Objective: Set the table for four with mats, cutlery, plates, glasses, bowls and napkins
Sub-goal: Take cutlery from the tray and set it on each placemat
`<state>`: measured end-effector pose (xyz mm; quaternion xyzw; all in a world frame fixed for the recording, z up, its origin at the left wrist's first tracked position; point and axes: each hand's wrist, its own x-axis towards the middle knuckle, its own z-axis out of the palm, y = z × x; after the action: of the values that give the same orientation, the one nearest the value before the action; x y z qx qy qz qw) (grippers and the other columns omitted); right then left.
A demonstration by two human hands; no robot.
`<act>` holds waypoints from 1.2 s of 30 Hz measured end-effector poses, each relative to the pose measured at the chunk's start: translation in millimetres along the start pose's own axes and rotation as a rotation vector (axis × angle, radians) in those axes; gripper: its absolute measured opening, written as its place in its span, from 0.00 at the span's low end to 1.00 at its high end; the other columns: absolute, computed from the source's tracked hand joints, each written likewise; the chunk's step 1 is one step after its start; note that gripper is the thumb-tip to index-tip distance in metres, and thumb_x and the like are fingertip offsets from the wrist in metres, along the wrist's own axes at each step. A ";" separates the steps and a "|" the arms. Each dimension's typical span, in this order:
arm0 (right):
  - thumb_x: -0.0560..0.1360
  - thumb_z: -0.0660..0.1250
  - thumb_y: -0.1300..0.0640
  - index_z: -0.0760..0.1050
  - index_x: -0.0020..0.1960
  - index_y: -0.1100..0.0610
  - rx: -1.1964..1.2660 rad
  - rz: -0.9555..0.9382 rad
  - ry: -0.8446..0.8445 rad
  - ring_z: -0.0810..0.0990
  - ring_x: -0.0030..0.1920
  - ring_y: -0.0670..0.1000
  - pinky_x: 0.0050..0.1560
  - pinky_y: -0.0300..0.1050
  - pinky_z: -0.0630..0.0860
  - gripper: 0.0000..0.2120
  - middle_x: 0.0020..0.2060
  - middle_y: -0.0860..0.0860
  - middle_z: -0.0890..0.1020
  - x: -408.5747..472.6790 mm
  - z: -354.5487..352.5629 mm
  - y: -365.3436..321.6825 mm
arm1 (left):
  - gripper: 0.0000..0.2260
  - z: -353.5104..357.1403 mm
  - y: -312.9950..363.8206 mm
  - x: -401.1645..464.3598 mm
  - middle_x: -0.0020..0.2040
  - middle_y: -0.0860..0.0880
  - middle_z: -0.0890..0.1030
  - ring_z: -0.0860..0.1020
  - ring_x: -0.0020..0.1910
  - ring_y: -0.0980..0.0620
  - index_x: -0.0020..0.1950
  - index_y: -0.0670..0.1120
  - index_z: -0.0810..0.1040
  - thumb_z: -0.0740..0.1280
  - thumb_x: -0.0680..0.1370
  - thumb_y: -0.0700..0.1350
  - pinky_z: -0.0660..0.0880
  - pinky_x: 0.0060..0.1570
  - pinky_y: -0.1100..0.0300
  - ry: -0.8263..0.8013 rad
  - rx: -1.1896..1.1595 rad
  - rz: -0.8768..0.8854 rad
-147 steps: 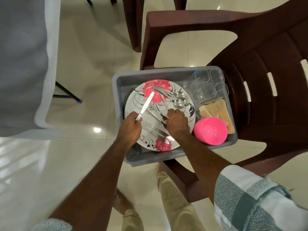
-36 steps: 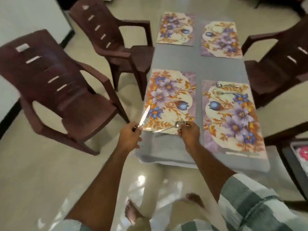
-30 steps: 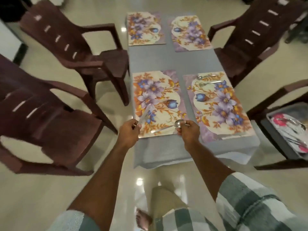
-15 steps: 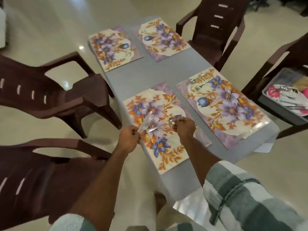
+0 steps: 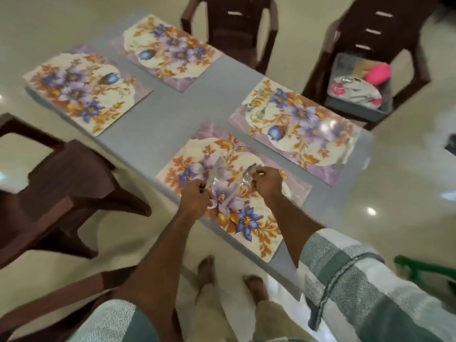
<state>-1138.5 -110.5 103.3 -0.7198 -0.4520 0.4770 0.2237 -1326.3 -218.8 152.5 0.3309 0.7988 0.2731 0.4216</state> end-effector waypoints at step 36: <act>0.73 0.76 0.54 0.82 0.51 0.54 -0.192 0.072 0.415 0.83 0.44 0.51 0.50 0.49 0.82 0.09 0.44 0.51 0.85 -49.3 -76.8 106.0 | 0.06 101.0 21.5 22.7 0.39 0.47 0.82 0.78 0.39 0.49 0.43 0.43 0.82 0.70 0.78 0.43 0.76 0.47 0.53 -0.478 0.150 0.237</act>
<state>-1030.6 -196.8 81.5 -0.8361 -0.4136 0.2812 0.2255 -1243.2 -172.0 106.6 0.5072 0.6506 0.1748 0.5375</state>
